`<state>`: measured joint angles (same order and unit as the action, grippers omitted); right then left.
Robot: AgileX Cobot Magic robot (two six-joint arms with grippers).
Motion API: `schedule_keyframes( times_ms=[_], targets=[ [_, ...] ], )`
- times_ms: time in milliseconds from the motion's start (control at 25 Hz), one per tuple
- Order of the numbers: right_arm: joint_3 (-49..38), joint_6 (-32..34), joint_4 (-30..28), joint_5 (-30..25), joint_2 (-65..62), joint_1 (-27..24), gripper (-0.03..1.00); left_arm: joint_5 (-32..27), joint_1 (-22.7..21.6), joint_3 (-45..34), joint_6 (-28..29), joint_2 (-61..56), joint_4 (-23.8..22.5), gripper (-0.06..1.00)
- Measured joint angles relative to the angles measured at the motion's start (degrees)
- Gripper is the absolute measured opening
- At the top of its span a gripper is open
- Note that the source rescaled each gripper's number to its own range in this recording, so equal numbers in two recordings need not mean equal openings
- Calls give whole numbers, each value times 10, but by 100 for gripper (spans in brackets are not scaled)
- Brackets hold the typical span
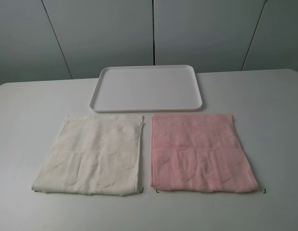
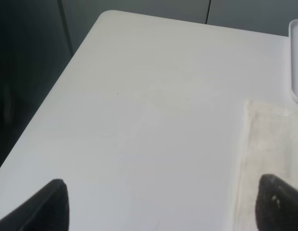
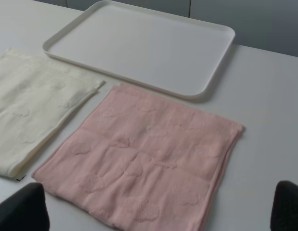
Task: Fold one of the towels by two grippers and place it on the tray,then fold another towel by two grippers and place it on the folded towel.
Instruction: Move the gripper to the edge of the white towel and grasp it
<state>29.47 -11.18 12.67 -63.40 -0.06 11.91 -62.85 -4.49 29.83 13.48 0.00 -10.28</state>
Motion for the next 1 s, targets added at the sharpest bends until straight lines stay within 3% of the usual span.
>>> schedule_keyframes(
  times_ms=[1000],
  targets=[
    [0, 0, 0, 0, 0, 0, 100, 0, 0, 0, 0, 0, 0, 99]
  ],
)
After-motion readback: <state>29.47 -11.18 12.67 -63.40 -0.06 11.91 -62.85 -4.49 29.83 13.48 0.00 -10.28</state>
